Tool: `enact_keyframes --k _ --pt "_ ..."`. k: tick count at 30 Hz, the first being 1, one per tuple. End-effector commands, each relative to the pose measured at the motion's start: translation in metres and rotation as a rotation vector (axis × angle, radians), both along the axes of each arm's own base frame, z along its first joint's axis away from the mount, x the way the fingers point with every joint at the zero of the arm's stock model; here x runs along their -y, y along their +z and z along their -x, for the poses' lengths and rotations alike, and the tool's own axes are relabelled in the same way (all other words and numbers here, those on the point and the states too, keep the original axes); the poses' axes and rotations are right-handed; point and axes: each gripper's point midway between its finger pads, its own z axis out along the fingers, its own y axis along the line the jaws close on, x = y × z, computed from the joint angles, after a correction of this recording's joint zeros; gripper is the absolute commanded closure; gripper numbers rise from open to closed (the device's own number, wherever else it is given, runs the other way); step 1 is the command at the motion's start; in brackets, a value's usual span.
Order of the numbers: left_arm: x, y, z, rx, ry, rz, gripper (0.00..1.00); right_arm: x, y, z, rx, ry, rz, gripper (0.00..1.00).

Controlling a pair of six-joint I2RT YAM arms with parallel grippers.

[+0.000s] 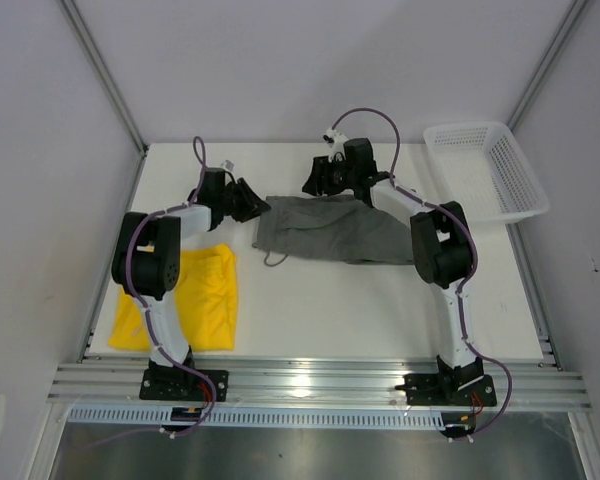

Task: Fold and stack the shorts
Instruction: Fold the shorts

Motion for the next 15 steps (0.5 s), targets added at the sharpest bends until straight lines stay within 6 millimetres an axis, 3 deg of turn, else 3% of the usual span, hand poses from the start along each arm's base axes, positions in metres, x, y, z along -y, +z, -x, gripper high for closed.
enact_keyframes --k 1,6,13,15 --pt "0.004 0.017 -0.022 0.084 -0.017 0.001 0.64 0.029 -0.028 0.003 0.024 -0.019 0.268 0.44" --pt "0.004 0.014 -0.027 0.078 -0.018 -0.004 0.7 0.032 -0.045 0.006 0.057 0.024 0.394 0.48" --pt "-0.003 0.015 -0.025 0.091 0.006 -0.03 0.83 0.017 -0.043 0.014 0.071 0.062 0.372 0.48" --pt "-0.004 0.014 -0.024 0.087 0.011 -0.035 1.0 0.014 -0.043 0.016 0.085 0.057 0.377 0.48"
